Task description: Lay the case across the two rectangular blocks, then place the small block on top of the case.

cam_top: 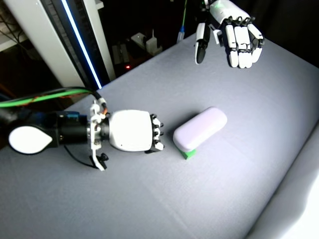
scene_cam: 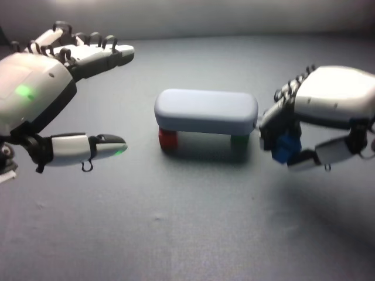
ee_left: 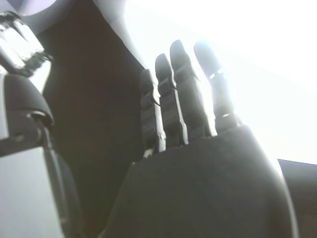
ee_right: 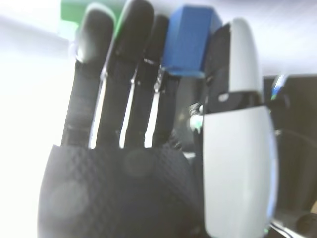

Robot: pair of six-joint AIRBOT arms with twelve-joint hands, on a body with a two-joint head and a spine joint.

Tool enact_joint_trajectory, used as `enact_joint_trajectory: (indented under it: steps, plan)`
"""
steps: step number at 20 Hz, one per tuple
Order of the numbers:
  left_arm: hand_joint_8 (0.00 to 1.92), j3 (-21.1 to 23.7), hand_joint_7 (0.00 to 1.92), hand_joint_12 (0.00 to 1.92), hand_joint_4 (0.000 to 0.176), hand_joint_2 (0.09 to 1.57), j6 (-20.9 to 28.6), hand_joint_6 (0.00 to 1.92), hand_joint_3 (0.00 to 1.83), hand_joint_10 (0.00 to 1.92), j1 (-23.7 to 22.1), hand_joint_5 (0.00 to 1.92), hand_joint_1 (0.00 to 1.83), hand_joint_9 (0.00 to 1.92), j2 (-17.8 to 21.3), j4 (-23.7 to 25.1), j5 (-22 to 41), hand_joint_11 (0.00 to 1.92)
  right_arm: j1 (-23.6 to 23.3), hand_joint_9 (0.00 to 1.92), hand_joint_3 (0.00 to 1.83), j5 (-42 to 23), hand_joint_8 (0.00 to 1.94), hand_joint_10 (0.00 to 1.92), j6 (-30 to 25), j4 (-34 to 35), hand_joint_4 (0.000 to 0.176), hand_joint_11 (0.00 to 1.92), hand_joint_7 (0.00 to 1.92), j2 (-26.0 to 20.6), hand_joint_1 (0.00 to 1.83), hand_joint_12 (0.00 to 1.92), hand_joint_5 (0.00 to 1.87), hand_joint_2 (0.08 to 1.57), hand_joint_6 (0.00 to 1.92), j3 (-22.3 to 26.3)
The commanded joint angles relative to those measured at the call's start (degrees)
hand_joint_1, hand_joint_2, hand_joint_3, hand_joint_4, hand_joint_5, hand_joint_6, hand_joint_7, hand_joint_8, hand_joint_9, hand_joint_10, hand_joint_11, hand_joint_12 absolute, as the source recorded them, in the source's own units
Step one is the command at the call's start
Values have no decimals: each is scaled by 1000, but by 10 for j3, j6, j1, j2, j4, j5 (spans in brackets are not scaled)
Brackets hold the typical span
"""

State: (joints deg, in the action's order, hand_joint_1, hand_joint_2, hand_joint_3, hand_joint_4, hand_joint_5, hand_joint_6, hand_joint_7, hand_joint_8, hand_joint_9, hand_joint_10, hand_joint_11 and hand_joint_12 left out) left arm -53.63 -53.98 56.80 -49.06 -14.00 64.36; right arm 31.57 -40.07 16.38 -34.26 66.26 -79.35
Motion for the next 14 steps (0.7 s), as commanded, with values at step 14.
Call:
enact_joint_trajectory:
  steps: [14]
  plan:
    - [6,-1,492,1162,0,931,7,4,0,5,7,423,1029,508,2,-5,86,13,-96,1155,0,-54,664,574,13,25,20,838,1205,26,1259,1276,1149,1030,690,-53]
